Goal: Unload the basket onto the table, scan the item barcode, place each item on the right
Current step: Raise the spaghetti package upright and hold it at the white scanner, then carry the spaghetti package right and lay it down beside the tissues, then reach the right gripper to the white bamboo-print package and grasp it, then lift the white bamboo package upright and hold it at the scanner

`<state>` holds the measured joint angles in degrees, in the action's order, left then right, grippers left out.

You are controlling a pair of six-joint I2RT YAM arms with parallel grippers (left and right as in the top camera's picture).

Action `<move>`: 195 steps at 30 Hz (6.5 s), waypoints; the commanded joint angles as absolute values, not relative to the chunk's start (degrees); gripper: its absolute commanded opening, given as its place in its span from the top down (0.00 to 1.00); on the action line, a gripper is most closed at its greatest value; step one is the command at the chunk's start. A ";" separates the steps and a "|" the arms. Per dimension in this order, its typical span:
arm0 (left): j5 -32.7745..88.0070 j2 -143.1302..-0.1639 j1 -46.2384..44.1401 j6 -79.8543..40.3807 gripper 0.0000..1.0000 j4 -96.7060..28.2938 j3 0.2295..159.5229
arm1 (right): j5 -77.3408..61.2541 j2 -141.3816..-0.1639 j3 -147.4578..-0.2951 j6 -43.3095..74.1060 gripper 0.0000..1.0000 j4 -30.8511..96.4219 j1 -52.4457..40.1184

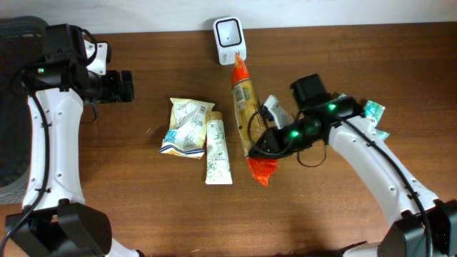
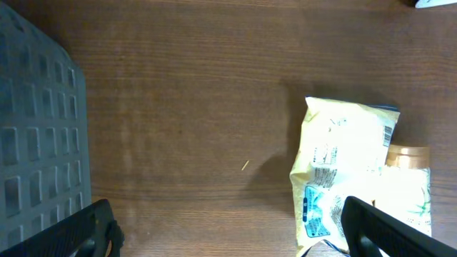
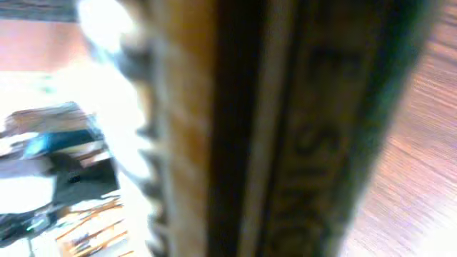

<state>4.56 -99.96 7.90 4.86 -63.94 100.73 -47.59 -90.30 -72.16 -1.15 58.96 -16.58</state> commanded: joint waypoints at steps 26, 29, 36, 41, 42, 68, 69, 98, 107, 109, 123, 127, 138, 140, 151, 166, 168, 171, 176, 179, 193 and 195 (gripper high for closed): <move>5.17 -99.39 8.01 4.32 0.01 -63.99 101.21 | 52.42 -138.45 -131.07 -6.57 0.96 45.54 -28.77; 5.17 -99.39 8.01 4.32 0.01 -63.99 101.21 | 56.18 -144.22 -131.04 -8.73 0.96 41.32 -28.01; 5.17 -99.39 8.01 4.32 0.01 -63.99 101.21 | 56.01 -144.49 -131.07 -8.56 0.96 40.27 -28.01; 5.15 -99.39 8.01 4.32 0.01 -63.99 101.21 | 55.20 -144.33 -131.07 -8.51 0.96 40.38 -28.12; 5.15 -99.39 8.01 4.32 0.01 -63.99 101.21 | 52.36 -143.39 -131.17 -6.85 0.96 42.17 -28.10; 5.17 -99.39 8.01 4.32 0.01 -63.99 101.21 | 22.76 -105.38 -86.89 12.97 0.63 71.50 9.50; 5.15 -99.39 8.01 4.32 0.01 -63.99 101.21 | 22.72 -105.38 -86.89 12.97 0.45 71.53 9.50; 5.17 -99.39 8.01 4.32 0.01 -63.99 101.21 | 17.04 -119.59 -100.49 16.99 0.24 66.65 -58.00; 5.15 -99.39 8.01 4.32 0.01 -63.99 101.21 | 29.15 -129.99 -100.60 16.08 0.20 64.07 -61.01; 5.15 -99.39 8.01 4.32 0.01 -63.99 101.21 | 29.21 -130.65 -100.60 14.76 0.20 64.27 -60.99; 5.15 -99.39 8.01 4.32 0.01 -63.99 101.21 | 19.42 -130.58 -97.38 13.98 0.96 69.41 -47.11; 5.17 -99.39 8.01 4.32 0.01 -63.99 101.21 | -4.10 -115.81 -102.15 6.33 0.96 71.59 -39.83; 5.15 -99.39 8.01 4.32 0.01 -63.99 101.21 | -47.59 -110.24 -70.65 -2.07 0.95 51.37 -15.92; 5.17 -99.39 8.01 4.32 0.01 -63.99 101.21 | -38.61 -110.24 -68.20 -0.99 0.69 50.63 -13.43; 5.17 -99.39 8.01 4.32 0.01 -63.99 101.21 | -31.86 -110.37 -82.19 -16.01 0.27 53.74 -11.49; 5.15 -99.39 8.01 4.32 0.01 -63.99 101.21 | -37.19 -122.54 -76.73 -25.04 0.88 52.64 -18.37; 5.17 -99.39 8.01 4.32 0.01 -63.99 101.21 | -39.13 -122.54 -76.49 -24.95 0.93 52.71 -18.33; 5.15 -99.39 8.01 4.32 0.01 -63.99 101.21 | -45.47 -122.52 -77.25 -24.38 0.94 53.28 -18.26; 5.17 -99.39 8.01 4.32 0.01 -63.99 101.21 | -49.54 -120.79 -91.79 -23.53 0.96 68.95 -18.26; 5.17 -99.39 8.01 4.32 0.01 -63.99 101.21 | -52.71 -118.48 -105.36 -23.53 0.96 80.34 -18.26; 5.17 -99.39 8.01 4.32 0.01 -63.99 101.21 | -49.01 -117.99 -129.54 -17.61 0.96 92.23 -19.59; 5.17 -99.39 8.01 4.32 0.01 -63.99 101.21 | -33.17 -117.99 -133.49 -9.72 0.96 89.95 -22.04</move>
<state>4.56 -99.96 7.90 4.86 -64.01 100.73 -46.98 -120.25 -128.05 -17.08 91.33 -19.57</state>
